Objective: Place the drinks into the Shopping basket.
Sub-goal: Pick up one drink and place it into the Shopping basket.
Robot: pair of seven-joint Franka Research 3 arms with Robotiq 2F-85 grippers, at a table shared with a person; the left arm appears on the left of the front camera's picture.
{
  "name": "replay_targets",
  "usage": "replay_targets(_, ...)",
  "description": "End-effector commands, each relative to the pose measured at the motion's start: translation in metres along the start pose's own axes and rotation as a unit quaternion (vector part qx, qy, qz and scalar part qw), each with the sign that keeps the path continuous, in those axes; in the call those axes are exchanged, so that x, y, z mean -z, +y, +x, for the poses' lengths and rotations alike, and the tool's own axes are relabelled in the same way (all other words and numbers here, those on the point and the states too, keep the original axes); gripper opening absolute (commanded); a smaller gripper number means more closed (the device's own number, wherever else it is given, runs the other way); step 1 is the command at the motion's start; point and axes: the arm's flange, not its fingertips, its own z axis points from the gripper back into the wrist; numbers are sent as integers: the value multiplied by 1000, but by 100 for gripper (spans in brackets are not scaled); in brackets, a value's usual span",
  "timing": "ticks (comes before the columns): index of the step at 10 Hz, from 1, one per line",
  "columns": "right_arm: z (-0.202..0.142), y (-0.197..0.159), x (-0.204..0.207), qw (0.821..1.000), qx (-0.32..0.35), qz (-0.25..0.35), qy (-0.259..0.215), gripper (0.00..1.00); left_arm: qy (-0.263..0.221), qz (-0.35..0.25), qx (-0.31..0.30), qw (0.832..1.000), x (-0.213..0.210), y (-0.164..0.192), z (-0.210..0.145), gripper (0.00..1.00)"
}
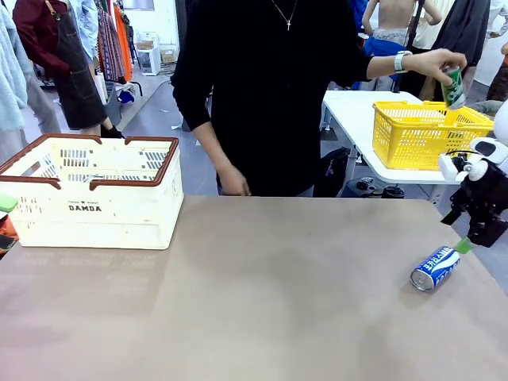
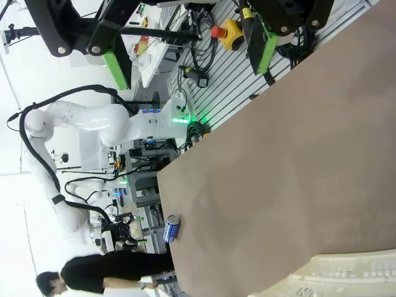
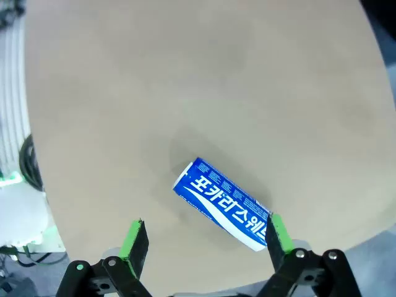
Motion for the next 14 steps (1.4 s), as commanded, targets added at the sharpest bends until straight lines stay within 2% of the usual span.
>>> replay_targets(1, -12, 0, 6, 1000, 9, 17, -20, 100, -7, -8, -3, 1000, 3, -1, -2, 100)
replay_targets(2, 0, 0, 0, 1000, 0, 0, 0, 100, -7, -8, -3, 1000, 3, -1, -2, 100)
replay_targets(4, -3, 1, 5, 1000, -2, 7, -5, 100, -7, -8, -3, 1000, 3, -1, -2, 100)
replay_targets(5, -12, -7, 10, 999, -43, -14, 15, 100, -7, -8, -3, 1000, 3, -1, -2, 100)
replay_targets(6, -23, -13, 17, 997, -76, -20, 14, 100, -7, -8, -3, 1000, 3, -1, -2, 100)
replay_targets(7, -27, -14, 22, 988, -142, -47, 28, 100, -7, -8, -3, 1000, 3, -1, -2, 100)
replay_targets(8, -26, -11, 27, 966, -248, -56, 49, 100, -7, -8, -3, 1000, 3, -1, -2, 100)
replay_targets(9, -26, -11, 32, 956, -287, -47, 37, 100, -7, -8, -3, 1000, 3, -1, -2, 100)
replay_targets(11, -27, -13, 47, 939, -341, -12, 44, 100, -7, -8, -3, 1000, 3, -1, -2, 100)
replay_targets(13, -31, -20, 70, 932, -356, 39, 54, 100, -7, -8, -3, 1000, 3, -1, -2, 100)
replay_targets(14, -29, -22, 79, 929, -364, 40, 49, 100, -7, -8, -3, 1000, 3, -1, -2, 100)
